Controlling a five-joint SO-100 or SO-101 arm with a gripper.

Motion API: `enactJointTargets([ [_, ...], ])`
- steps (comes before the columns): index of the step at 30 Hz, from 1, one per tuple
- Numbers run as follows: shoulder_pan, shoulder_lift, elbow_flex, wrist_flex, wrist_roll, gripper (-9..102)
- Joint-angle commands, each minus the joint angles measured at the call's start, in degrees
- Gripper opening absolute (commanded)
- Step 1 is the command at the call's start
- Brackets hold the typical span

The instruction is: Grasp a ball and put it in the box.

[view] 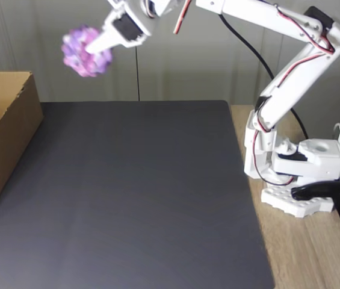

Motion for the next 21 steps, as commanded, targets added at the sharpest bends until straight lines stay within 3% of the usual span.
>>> enactJointTargets([
  [1, -2.1, -0.8, -5.8, -2.1, -0.4, 9],
  [10, -9.0, -12.2, -20.4, -7.2, 0.1, 9],
  [21, -13.4, -41.1, -56.9, -7.8, 0.2, 10],
])
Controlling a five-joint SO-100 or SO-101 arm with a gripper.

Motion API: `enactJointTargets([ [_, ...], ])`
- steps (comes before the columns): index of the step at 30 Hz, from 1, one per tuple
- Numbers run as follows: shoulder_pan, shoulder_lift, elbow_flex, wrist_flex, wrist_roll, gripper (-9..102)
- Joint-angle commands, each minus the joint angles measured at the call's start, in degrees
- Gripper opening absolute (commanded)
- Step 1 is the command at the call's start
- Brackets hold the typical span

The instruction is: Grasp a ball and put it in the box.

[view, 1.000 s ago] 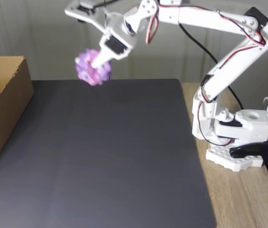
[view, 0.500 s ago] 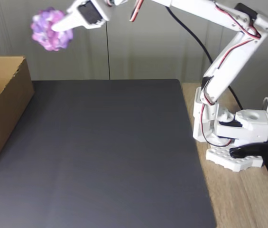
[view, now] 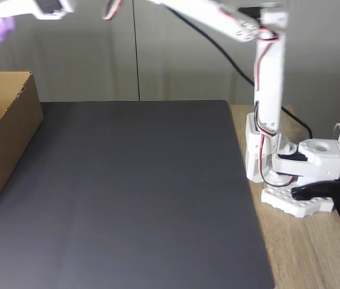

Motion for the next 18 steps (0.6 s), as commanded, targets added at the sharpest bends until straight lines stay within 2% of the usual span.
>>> enactJointTargets([
  [1, -1.0, -4.7, -10.6, -1.1, -0.1, 10],
  [6, -0.5, -13.9, -18.7, -3.0, -0.4, 10],
  [18, -0.1, -23.8, -18.7, -9.0, -0.4, 15],
])
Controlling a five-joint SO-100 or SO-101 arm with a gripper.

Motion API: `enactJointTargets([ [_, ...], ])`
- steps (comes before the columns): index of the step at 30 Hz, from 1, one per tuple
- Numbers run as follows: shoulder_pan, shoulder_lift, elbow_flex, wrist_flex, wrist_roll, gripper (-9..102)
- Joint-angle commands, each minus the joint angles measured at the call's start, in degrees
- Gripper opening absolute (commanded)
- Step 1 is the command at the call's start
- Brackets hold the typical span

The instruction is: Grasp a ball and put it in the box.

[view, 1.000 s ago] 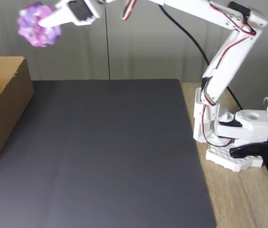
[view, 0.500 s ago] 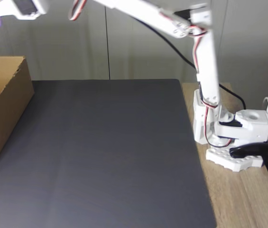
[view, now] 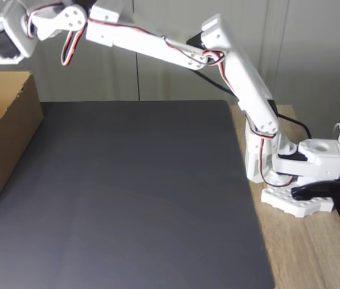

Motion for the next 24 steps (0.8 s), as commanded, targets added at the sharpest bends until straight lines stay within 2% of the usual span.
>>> enactJointTargets([
  [1, 0.3, 0.2, -3.3, -1.9, -0.3, 15],
  [9, 1.4, -3.6, -3.3, -4.6, -0.1, 25],
  [17, 2.0, -4.4, -3.3, -4.8, 0.1, 24],
  [20, 1.8, -3.4, -3.3, -3.7, 0.4, 16],
  [23, 1.8, -1.8, -3.3, -1.1, 0.6, 1],
  [24, 1.7, -1.2, -3.3, -0.1, 0.6, 0],
])
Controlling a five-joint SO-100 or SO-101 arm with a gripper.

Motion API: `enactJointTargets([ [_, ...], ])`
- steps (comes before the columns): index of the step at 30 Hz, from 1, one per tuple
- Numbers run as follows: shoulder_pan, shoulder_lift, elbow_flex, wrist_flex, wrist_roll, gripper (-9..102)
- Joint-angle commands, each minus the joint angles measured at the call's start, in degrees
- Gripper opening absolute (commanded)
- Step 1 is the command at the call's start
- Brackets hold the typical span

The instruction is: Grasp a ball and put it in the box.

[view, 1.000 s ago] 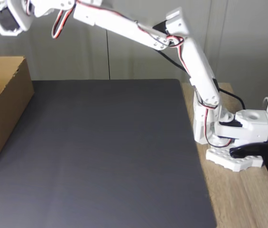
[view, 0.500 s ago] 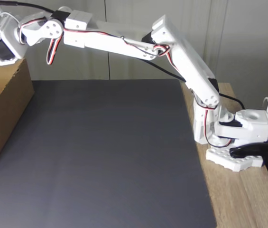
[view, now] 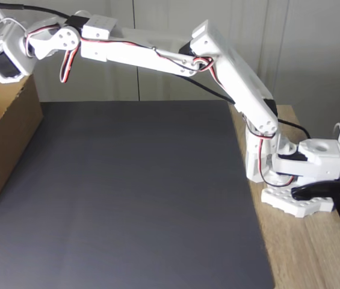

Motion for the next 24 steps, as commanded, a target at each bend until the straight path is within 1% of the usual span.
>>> enactJointTargets([
  [1, -0.1, 4.7, -3.3, 2.8, 0.4, 0],
  [5, -0.2, 8.2, -2.7, 10.2, -0.1, 0],
  [10, -0.2, 14.0, -2.5, 25.0, 1.5, 0],
  [14, -0.1, 17.9, -2.5, 35.0, 2.8, 0],
  [17, -0.3, 20.5, -2.5, 39.3, 3.5, 0],
  [24, -0.2, 24.7, -2.5, 43.9, 3.6, 0],
])
